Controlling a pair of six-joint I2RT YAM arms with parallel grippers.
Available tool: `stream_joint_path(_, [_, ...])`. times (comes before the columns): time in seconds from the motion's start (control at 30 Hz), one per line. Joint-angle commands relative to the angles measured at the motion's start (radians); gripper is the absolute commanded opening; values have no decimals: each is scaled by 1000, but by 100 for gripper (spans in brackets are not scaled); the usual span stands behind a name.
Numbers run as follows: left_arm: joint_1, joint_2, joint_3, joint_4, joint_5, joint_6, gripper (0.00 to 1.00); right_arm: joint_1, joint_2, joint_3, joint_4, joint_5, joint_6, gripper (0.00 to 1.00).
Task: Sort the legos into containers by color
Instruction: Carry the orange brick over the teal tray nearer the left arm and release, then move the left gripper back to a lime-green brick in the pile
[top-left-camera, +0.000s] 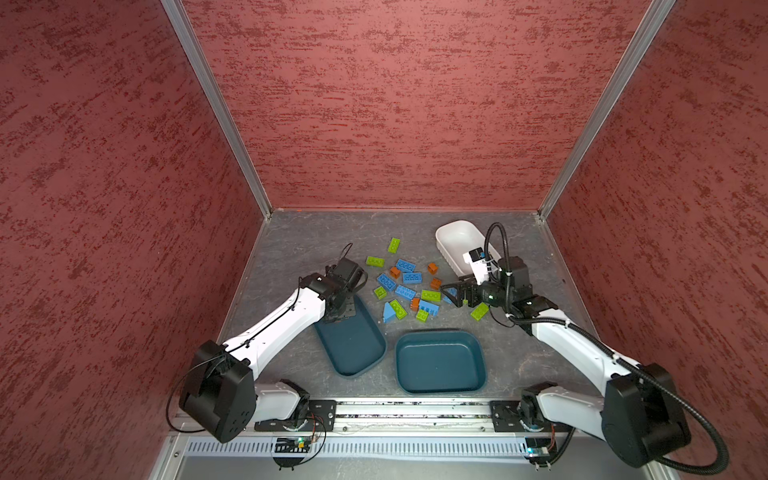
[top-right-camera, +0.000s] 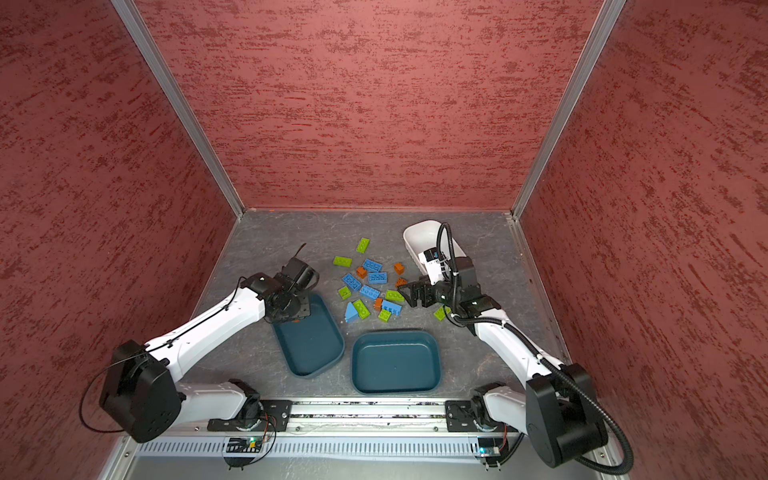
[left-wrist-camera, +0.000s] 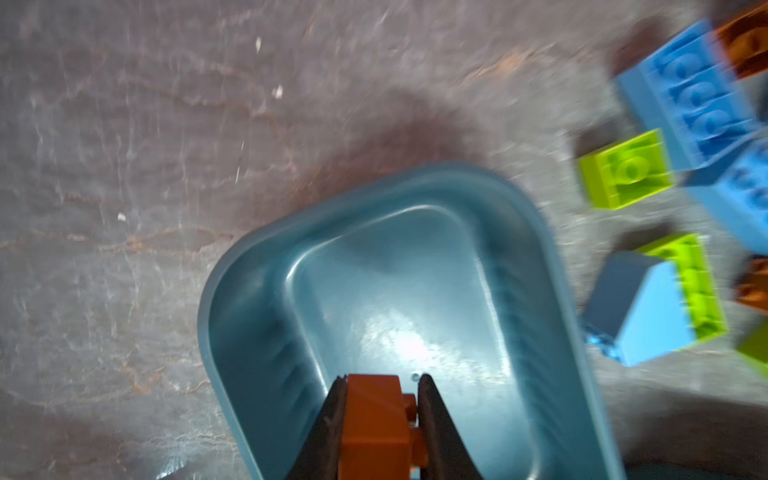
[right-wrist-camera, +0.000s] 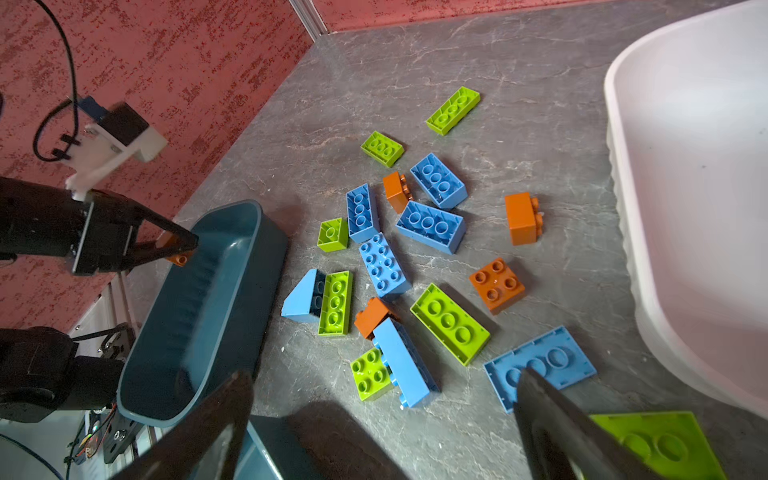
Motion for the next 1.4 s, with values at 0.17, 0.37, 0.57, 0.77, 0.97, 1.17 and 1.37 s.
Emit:
stream_joint_path(0.17, [3, 60, -50, 101, -107, -94, 17, 5, -9, 5, -6, -15, -29, 99])
stream_joint_path(0.37, [-7, 54, -56, 64, -152, -123, 25, 6, -1, 4, -11, -17, -37, 99])
stream_joint_path(0.57, [-15, 18, -70, 14, -181, -144, 33, 4, 13, 10, -14, -21, -45, 99])
stream_joint_path(0.77, [-16, 0, -49, -19, -185, -136, 44, 3, 21, 14, -14, -23, -44, 99])
stream_joint_path(0.97, [-13, 6, 63, 21, -127, -43, 59, 5, 15, 21, -20, -6, -46, 99])
stream_joint_path(1.17, [23, 161, 212, 134, -36, 130, 69, 3, 15, 32, -13, 2, -43, 99])
stream_joint_path(1.37, [104, 349, 353, 267, 138, 185, 74, 3, 16, 29, -5, 16, -40, 99])
